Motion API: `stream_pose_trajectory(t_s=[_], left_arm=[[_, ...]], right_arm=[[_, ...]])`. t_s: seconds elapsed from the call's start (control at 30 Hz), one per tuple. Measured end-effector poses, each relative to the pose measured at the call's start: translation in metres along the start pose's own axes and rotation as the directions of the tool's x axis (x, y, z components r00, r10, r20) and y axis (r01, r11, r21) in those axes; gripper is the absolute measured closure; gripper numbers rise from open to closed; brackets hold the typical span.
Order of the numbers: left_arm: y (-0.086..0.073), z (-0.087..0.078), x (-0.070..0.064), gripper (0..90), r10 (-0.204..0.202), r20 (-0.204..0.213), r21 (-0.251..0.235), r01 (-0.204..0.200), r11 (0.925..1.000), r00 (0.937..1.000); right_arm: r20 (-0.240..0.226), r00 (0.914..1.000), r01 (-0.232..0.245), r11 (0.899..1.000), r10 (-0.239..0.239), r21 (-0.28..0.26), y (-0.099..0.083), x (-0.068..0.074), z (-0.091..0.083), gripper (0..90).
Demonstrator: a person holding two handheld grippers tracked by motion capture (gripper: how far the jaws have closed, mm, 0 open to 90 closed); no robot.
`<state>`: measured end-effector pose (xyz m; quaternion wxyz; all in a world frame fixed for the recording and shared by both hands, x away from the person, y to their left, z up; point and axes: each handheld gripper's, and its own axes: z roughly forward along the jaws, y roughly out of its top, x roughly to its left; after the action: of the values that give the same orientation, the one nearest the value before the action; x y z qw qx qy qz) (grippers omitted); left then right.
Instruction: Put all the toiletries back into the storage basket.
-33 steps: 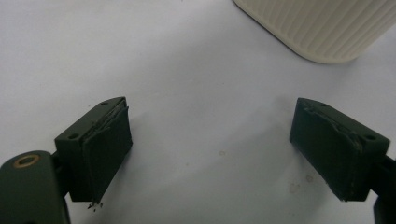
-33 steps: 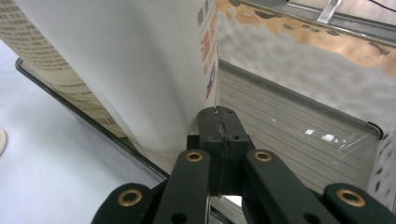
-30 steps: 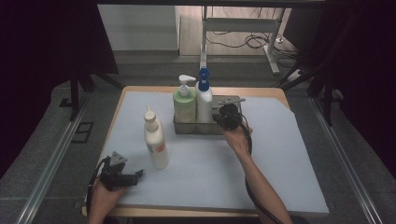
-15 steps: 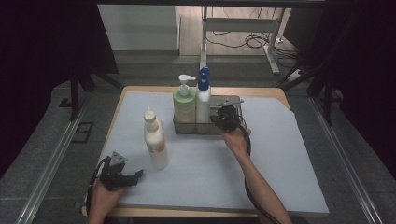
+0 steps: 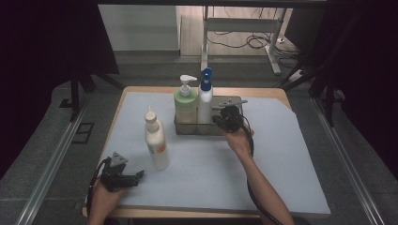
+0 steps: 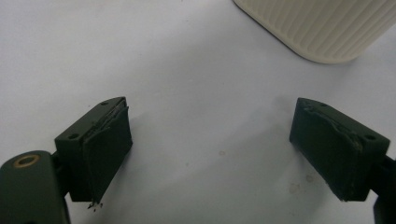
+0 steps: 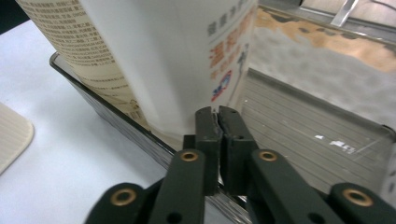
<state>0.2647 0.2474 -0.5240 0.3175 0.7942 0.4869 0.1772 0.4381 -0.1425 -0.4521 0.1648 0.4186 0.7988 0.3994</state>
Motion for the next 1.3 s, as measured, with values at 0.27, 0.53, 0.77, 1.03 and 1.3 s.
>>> stream_pose_trajectory(t_s=[0.27,0.53,0.77,1.03,1.3], left_arm=[[0.000,0.000,0.000,12.4,0.000,0.000,0.000,0.000,1.0000,1.0000],[0.000,0.000,0.000,12.4,0.000,0.000,0.000,0.000,1.0000,1.0000],[0.000,0.000,0.000,12.4,0.000,0.000,0.000,0.000,1.0000,1.0000],[0.000,0.000,0.000,12.4,0.000,0.000,0.000,0.000,1.0000,1.0000],[0.000,0.000,0.000,12.4,0.000,0.000,0.000,0.000,1.0000,1.0000]], right_arm=[[-0.005,1.0000,0.003,1.000,-0.003,-0.023,-0.002,0.000,-0.012,71.1],[-0.024,0.9993,0.028,0.999,-0.029,-0.030,-0.001,0.002,-0.029,52.9],[-0.020,0.9978,0.062,0.998,-0.063,-0.025,-0.004,0.002,-0.043,39.7],[-0.039,0.9950,0.091,0.995,-0.092,-0.035,-0.006,0.005,-0.064,27.9],[-0.068,0.9894,0.127,0.992,-0.129,-0.026,-0.015,0.011,-0.084,15.0]])
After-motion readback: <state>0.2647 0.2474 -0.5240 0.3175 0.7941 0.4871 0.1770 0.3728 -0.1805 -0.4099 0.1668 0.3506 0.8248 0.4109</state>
